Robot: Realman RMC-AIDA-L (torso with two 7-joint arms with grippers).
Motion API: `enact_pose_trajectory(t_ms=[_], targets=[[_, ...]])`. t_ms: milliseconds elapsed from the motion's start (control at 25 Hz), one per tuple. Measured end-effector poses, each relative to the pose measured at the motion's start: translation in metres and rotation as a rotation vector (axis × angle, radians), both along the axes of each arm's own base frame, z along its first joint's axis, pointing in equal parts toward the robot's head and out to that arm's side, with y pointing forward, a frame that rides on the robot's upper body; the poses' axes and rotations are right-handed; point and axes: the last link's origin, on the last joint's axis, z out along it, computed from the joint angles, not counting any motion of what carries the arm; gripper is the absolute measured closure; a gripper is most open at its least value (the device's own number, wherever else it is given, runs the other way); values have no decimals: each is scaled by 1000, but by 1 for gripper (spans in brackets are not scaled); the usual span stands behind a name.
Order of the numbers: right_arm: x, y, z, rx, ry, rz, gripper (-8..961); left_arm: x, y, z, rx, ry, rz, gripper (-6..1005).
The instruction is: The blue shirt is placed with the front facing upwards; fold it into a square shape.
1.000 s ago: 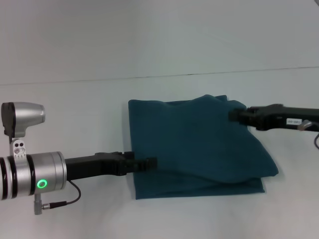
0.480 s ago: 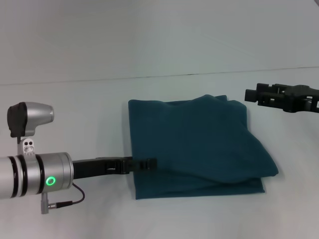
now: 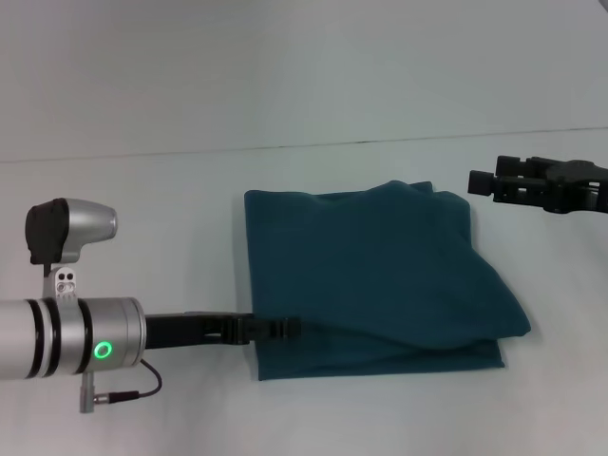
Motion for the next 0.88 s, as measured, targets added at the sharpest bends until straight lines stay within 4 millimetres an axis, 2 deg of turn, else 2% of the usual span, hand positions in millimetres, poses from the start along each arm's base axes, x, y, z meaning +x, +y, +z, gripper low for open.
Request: enact_pose_trajectory(t_ms=[360, 880], targets=[[1, -1, 0, -4, -1, -2, 30, -1, -1, -1, -23, 33, -22, 107], [0, -1, 0, -7, 1, 1, 31, 9, -2, -5, -60, 50, -76, 121]])
